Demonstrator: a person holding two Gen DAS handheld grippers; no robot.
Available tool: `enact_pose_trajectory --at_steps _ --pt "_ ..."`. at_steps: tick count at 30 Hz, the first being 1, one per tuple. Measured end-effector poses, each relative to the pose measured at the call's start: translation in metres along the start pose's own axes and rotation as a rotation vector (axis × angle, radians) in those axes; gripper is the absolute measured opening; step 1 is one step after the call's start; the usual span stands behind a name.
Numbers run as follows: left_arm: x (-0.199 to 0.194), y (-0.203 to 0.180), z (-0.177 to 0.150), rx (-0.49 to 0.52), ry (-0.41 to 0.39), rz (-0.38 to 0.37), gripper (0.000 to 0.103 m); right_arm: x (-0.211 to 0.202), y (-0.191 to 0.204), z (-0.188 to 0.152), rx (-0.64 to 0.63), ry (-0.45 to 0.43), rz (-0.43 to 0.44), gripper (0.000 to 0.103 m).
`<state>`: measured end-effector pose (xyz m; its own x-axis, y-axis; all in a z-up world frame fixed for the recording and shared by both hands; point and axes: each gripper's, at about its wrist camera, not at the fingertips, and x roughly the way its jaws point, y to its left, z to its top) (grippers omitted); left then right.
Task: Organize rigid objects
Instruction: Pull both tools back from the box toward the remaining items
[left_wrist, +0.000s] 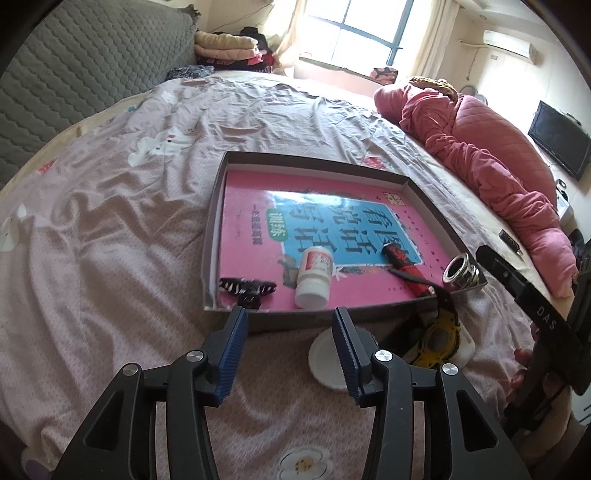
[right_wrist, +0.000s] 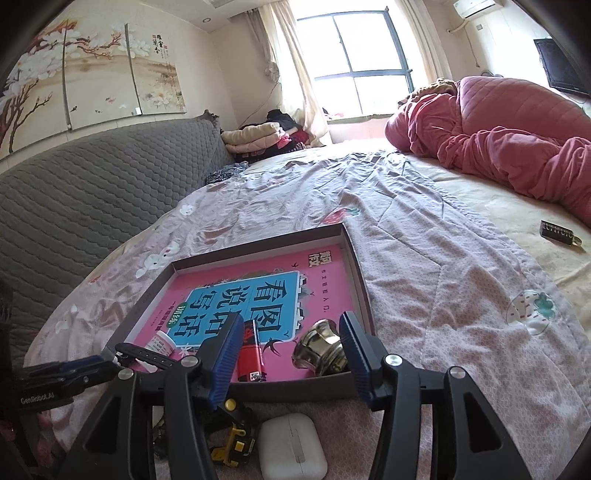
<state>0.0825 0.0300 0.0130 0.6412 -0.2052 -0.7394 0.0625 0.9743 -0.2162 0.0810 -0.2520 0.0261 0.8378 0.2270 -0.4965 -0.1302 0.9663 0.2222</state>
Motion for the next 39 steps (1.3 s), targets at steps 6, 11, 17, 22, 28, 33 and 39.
enact_pose_trajectory --at_steps 6,11,17,22,28,33,39 --pt "-0.006 0.005 -0.004 -0.020 -0.004 -0.011 0.050 -0.005 0.001 -0.002 -0.002 0.001 -0.010 0.053" --pt "-0.014 0.003 -0.004 -0.019 -0.024 -0.024 0.054 -0.009 0.004 -0.005 -0.011 0.007 -0.014 0.054" --pt "-0.018 0.000 -0.007 -0.004 -0.023 -0.031 0.055 -0.014 0.010 -0.010 -0.030 0.021 -0.013 0.054" --pt "-0.023 0.000 -0.010 -0.001 -0.023 -0.030 0.055 -0.018 0.020 -0.015 -0.064 0.036 -0.006 0.054" --pt "-0.029 -0.003 -0.013 0.006 -0.032 -0.030 0.055 -0.024 0.028 -0.021 -0.090 0.053 0.001 0.054" --pt "-0.035 -0.006 -0.017 0.015 -0.036 -0.031 0.055 -0.029 0.035 -0.027 -0.100 0.070 0.014 0.054" --pt "-0.039 -0.015 -0.021 0.039 -0.036 -0.031 0.056 -0.034 0.048 -0.036 -0.125 0.095 0.034 0.054"
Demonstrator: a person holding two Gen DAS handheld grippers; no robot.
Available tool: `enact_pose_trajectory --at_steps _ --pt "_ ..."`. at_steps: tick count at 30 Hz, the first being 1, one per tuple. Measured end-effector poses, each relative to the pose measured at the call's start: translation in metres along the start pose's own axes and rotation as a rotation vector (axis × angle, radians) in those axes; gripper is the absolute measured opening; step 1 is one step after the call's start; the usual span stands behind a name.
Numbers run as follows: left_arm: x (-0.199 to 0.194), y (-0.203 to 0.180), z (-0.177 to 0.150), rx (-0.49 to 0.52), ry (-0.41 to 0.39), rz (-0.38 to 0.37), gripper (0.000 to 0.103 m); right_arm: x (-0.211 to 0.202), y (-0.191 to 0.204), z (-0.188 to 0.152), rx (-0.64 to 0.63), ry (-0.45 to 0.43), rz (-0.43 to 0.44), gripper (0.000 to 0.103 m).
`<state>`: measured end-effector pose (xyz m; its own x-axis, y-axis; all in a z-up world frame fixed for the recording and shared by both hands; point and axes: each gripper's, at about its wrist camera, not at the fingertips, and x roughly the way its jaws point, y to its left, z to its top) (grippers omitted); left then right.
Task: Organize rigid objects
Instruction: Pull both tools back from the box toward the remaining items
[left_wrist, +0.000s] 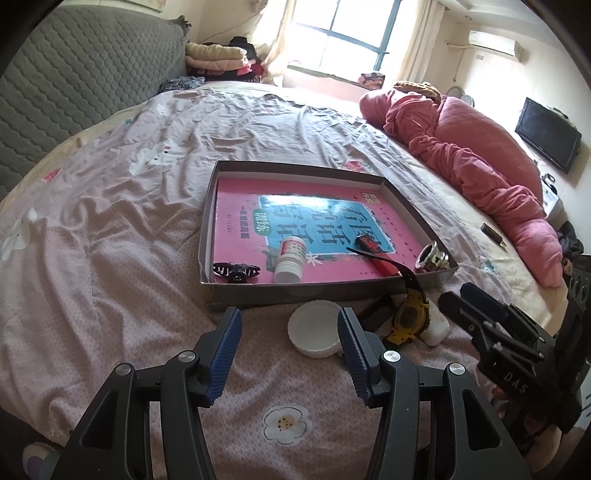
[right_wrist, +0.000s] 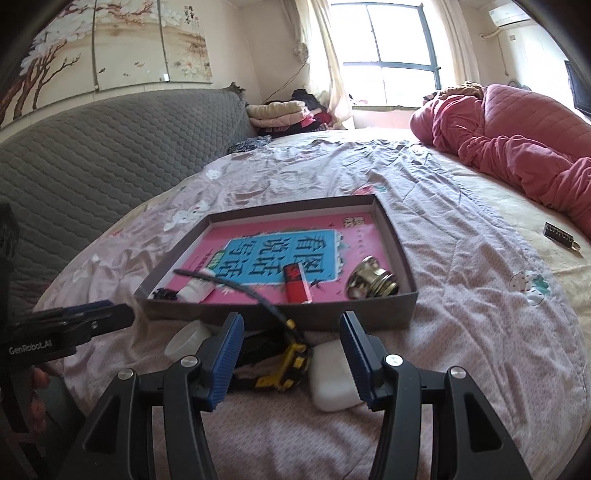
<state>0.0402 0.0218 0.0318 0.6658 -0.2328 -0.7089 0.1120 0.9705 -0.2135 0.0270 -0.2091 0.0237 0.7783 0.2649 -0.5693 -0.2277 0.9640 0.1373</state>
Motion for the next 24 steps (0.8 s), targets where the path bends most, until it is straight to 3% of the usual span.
enact_pose_trajectory --at_steps 5,24 --pt "-0.004 -0.005 -0.003 0.012 -0.005 0.004 0.063 -0.003 0.007 -0.005 -0.015 0.010 0.004 0.054" --pt "-0.008 -0.011 -0.016 0.039 0.028 0.006 0.066 -0.014 0.014 -0.013 -0.009 0.027 -0.003 0.054"
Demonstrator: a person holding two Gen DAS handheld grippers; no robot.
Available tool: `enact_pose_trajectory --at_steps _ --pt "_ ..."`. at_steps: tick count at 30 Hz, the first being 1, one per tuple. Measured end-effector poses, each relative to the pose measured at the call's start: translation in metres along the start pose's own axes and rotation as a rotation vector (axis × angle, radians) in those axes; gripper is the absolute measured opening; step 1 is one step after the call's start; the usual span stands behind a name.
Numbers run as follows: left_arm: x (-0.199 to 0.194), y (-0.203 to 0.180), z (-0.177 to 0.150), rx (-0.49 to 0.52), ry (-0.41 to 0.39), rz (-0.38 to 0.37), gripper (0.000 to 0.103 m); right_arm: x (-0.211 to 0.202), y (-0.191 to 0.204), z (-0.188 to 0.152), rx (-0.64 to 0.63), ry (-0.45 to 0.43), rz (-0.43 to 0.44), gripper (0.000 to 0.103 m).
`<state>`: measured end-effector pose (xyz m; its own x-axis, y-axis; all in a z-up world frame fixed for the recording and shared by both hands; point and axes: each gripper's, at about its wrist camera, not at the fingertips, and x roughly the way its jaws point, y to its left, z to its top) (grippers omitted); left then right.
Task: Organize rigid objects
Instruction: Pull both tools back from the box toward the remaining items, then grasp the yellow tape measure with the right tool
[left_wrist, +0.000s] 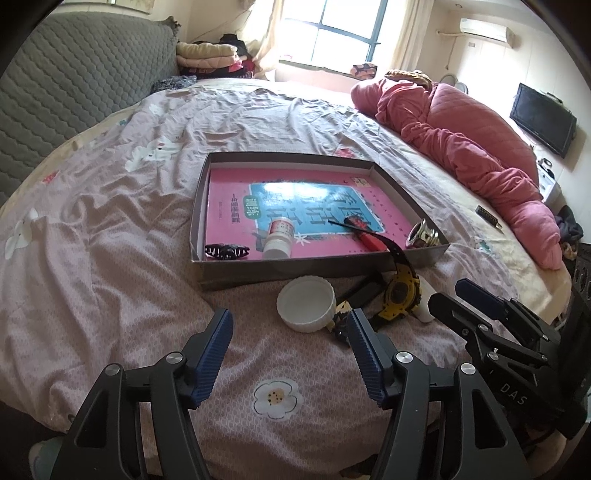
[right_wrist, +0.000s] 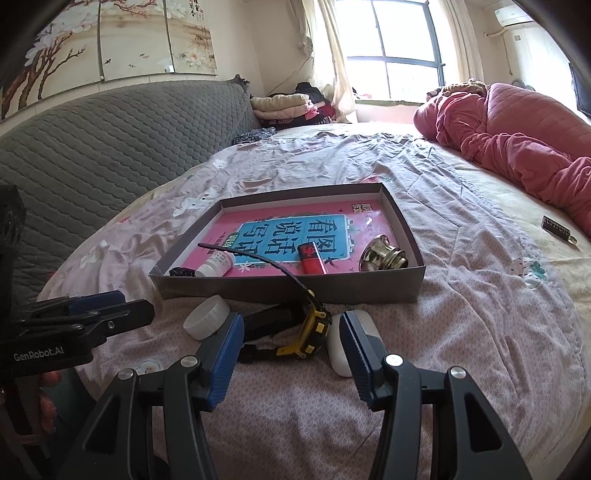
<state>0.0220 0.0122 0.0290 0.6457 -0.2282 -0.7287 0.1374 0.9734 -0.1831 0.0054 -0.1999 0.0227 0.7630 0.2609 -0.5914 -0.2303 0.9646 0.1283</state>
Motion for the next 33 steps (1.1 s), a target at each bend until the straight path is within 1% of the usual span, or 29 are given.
enact_pose_trajectory --at_steps 10,20,24,28,33 --pt "0.008 0.000 -0.009 0.007 0.038 -0.004 0.066 0.007 0.004 -0.004 -0.012 0.032 0.009 0.054" --pt "0.018 -0.003 -0.015 0.012 0.055 -0.021 0.066 0.023 -0.007 -0.005 0.043 0.072 0.035 0.054" --pt "0.023 -0.003 -0.017 0.012 0.062 -0.021 0.066 0.032 -0.013 -0.005 0.068 0.089 0.026 0.054" --pt "0.028 -0.003 -0.018 0.012 0.066 -0.022 0.066 0.038 -0.020 -0.004 0.094 0.089 0.038 0.054" --pt "0.036 -0.001 -0.018 0.003 0.077 -0.020 0.066 0.045 -0.022 -0.002 0.097 0.088 0.046 0.054"
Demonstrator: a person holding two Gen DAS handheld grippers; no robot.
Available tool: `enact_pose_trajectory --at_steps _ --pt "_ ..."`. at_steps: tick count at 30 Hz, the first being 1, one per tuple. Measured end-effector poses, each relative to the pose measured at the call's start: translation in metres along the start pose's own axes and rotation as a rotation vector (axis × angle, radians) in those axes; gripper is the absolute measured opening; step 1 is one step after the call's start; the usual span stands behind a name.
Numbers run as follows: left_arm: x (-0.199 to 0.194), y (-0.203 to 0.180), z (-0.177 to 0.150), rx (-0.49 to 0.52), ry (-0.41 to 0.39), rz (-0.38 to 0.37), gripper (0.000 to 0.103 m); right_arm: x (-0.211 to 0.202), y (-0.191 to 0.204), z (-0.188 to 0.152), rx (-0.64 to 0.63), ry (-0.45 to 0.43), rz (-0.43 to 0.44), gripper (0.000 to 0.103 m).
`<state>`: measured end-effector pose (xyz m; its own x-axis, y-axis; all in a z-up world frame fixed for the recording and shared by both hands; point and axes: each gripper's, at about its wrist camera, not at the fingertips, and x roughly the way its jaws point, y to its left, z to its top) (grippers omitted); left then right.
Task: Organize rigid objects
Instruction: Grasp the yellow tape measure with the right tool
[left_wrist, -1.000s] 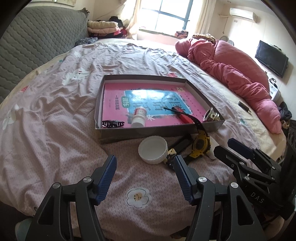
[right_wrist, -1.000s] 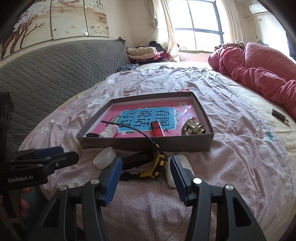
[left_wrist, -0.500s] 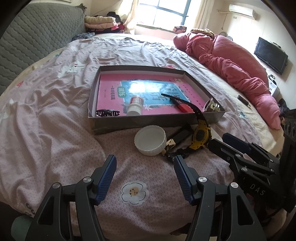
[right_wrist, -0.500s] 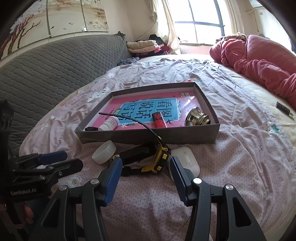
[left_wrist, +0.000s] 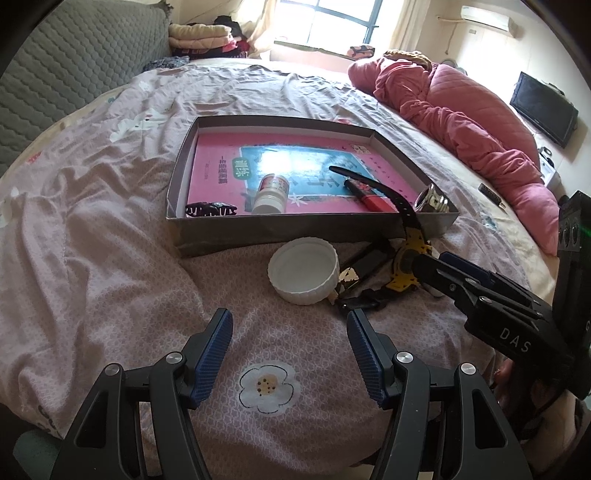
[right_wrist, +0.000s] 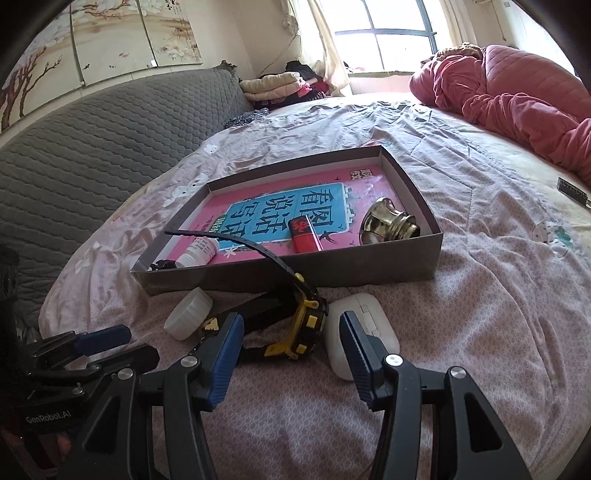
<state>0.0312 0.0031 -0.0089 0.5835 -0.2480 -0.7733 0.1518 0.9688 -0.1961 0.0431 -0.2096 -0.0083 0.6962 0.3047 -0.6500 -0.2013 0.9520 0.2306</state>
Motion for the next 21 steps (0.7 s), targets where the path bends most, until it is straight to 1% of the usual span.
enact_pose_trajectory --at_steps 6,7,8,9,11,21 --pt "0.008 0.000 0.003 -0.012 0.005 -0.014 0.066 0.006 0.000 0.002 -0.011 0.000 -0.016 0.052" --pt "0.010 0.000 0.003 -0.012 0.007 -0.016 0.066 0.007 0.000 0.002 -0.014 0.000 -0.017 0.051" --pt "0.012 0.000 0.004 -0.014 0.009 -0.019 0.066 0.007 0.000 0.002 -0.015 0.002 -0.017 0.045" --pt "0.014 0.000 0.004 -0.015 0.011 -0.020 0.066 0.009 0.000 0.002 -0.018 0.004 -0.016 0.043" --pt "0.017 0.000 0.004 -0.017 0.016 -0.022 0.066 0.010 0.001 0.002 -0.026 0.007 -0.009 0.041" --pt "0.031 0.008 0.013 -0.058 0.018 -0.040 0.066 0.019 0.001 0.004 -0.030 0.017 0.015 0.039"
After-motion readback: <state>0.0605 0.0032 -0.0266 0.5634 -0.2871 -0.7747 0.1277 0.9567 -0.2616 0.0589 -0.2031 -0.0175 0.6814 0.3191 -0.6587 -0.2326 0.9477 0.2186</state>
